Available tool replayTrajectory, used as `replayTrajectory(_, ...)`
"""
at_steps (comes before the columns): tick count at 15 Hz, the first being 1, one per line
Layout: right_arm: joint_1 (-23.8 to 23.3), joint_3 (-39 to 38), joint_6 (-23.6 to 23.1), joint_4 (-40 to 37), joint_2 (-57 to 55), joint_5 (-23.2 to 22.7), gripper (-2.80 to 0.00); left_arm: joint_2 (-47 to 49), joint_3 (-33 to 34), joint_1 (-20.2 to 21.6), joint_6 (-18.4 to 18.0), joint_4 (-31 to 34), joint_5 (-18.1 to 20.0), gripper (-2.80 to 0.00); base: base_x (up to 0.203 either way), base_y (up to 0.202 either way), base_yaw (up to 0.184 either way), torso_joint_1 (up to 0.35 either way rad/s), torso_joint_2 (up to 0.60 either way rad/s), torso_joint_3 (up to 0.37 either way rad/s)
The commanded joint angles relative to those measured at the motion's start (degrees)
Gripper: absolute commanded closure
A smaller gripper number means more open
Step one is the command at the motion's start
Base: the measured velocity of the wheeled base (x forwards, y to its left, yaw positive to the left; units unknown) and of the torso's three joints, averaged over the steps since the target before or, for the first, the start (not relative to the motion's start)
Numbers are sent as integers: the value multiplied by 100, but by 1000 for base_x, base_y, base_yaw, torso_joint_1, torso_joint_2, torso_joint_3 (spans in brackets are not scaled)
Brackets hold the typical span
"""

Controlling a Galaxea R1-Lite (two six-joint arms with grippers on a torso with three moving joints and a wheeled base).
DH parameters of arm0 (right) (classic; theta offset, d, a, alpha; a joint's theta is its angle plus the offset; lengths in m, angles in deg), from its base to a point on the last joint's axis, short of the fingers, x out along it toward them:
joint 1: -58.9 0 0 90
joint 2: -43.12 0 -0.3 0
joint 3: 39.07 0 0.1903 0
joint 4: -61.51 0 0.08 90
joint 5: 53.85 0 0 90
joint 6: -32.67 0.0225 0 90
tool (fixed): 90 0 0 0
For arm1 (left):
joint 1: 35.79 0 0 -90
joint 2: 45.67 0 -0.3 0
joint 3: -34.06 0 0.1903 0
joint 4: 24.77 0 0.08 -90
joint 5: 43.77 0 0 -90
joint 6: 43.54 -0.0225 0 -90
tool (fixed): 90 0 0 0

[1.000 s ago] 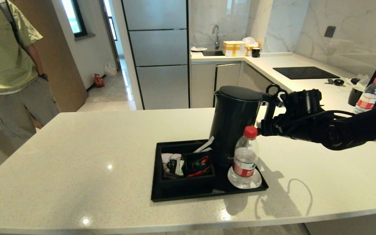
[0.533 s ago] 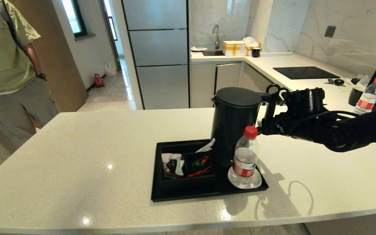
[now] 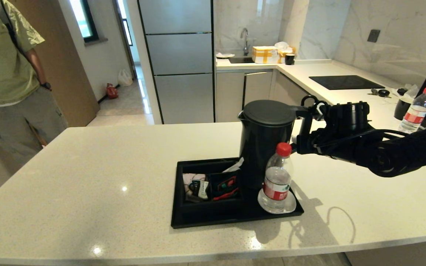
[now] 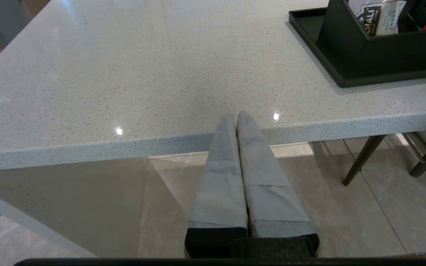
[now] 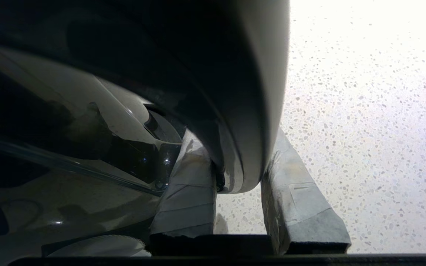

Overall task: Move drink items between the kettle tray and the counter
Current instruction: Return the kettle to its original position

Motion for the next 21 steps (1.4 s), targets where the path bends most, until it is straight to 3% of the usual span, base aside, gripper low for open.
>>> replayTrajectory(1, 12, 41, 7, 2, -69, 19, 0, 2, 0, 0, -2, 7, 0, 0, 0, 0, 0, 0, 0, 0)
replayTrajectory(21, -132, 416, 43, -288, -291, 53, 0, 2, 0, 0, -2, 7, 0, 0, 0, 0, 0, 0, 0, 0)
